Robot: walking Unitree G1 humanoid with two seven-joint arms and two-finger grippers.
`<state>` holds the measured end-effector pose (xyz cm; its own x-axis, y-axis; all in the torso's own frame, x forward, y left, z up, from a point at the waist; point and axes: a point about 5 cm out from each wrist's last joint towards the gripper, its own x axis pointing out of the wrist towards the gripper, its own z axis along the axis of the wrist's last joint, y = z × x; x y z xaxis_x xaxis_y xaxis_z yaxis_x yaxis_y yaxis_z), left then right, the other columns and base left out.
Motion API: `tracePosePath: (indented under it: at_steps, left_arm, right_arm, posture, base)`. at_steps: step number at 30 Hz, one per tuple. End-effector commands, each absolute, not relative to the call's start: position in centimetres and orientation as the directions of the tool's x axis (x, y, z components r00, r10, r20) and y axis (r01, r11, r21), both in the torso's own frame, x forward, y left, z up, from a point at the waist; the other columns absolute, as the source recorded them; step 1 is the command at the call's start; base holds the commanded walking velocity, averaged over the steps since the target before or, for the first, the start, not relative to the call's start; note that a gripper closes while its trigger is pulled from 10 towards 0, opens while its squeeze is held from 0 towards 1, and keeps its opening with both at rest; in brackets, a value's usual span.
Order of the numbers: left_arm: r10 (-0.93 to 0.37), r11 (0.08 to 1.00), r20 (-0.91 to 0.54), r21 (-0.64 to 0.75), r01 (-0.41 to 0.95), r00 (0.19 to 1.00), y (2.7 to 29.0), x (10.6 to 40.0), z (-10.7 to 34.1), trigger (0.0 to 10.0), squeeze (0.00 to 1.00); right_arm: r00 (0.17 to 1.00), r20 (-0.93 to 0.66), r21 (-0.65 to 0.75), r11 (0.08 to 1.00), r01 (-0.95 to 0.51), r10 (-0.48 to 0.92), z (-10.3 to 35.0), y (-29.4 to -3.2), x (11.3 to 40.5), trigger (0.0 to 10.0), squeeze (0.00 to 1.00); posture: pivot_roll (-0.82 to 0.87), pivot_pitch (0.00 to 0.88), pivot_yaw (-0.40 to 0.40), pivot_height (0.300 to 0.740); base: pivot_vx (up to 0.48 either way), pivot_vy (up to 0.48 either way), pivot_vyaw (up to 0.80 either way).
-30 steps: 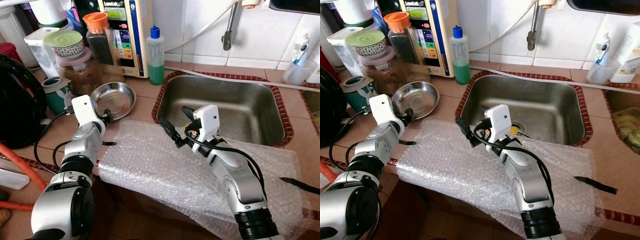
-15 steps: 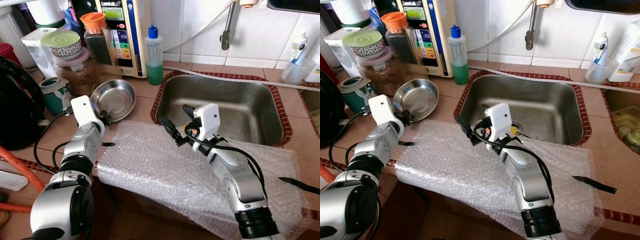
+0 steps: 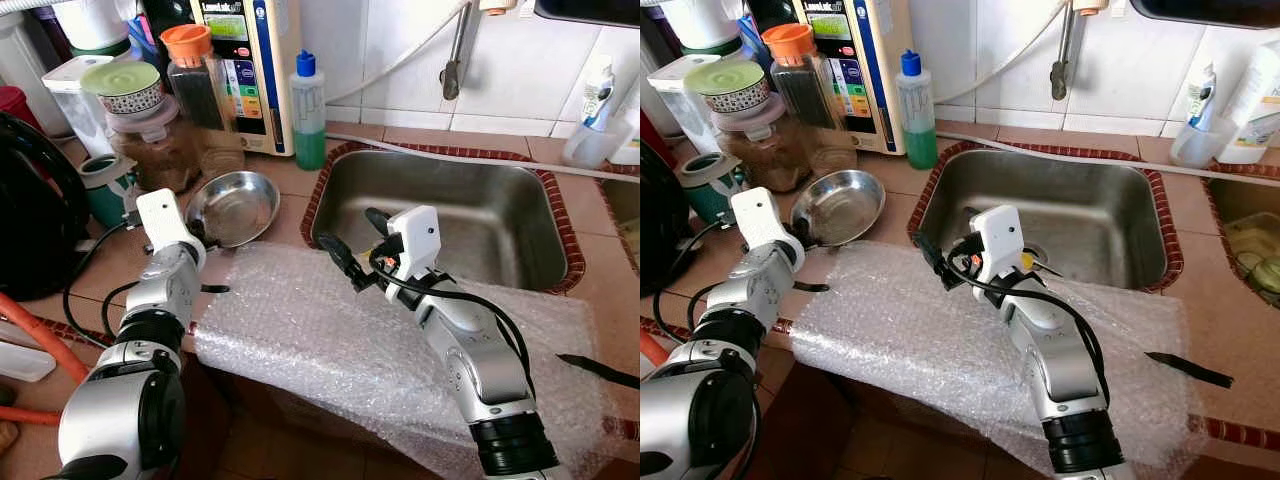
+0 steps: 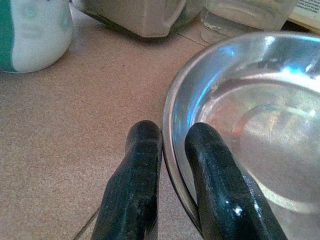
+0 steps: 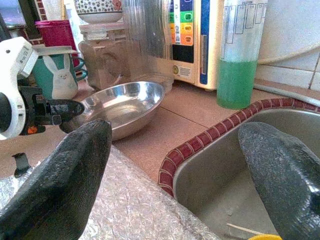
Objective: Kitchen organization
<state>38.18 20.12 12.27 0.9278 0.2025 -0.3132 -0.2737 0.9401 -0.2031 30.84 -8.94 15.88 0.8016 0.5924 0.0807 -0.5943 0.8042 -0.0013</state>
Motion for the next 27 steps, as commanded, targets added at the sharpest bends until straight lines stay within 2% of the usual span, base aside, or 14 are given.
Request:
tracePosePath:
  at_steps: [1, 15, 27]
  left_arm:
    - [0.227, 0.938, -0.306, -0.187, -0.292, 0.925, 20.6, 38.3, 12.6, 0.0, 0.0]
    - [0.215, 0.945, -0.258, -0.187, -0.267, 0.942, 20.4, 38.5, 13.2, 0.0, 0.0]
    - [0.195, 0.939, -0.206, -0.244, -0.244, 0.959, 20.0, 38.7, 13.7, 0.0, 0.0]
  right_arm:
    - [0.794, 0.082, -0.005, 0.797, -0.603, 0.602, 16.1, -8.5, 31.1, 10.0, 0.0]
    - [0.795, 0.09, -0.004, 0.799, -0.602, 0.6, 16.2, -8.2, 31.5, 10.0, 0.0]
    - [0.797, 0.085, -0.013, 0.8, -0.6, 0.598, 16.2, -8.4, 31.8, 10.0, 0.0]
  posture:
    - [0.06, 0.011, 0.089, 0.74]
    - [0.06, 0.0, 0.093, 0.74]
    - [0.06, 0.0, 0.081, 0.74]
  base:
    - [0.0, 0.0, 0.0]
    - [0.0, 0.0, 0.0]
    - [0.0, 0.0, 0.0]
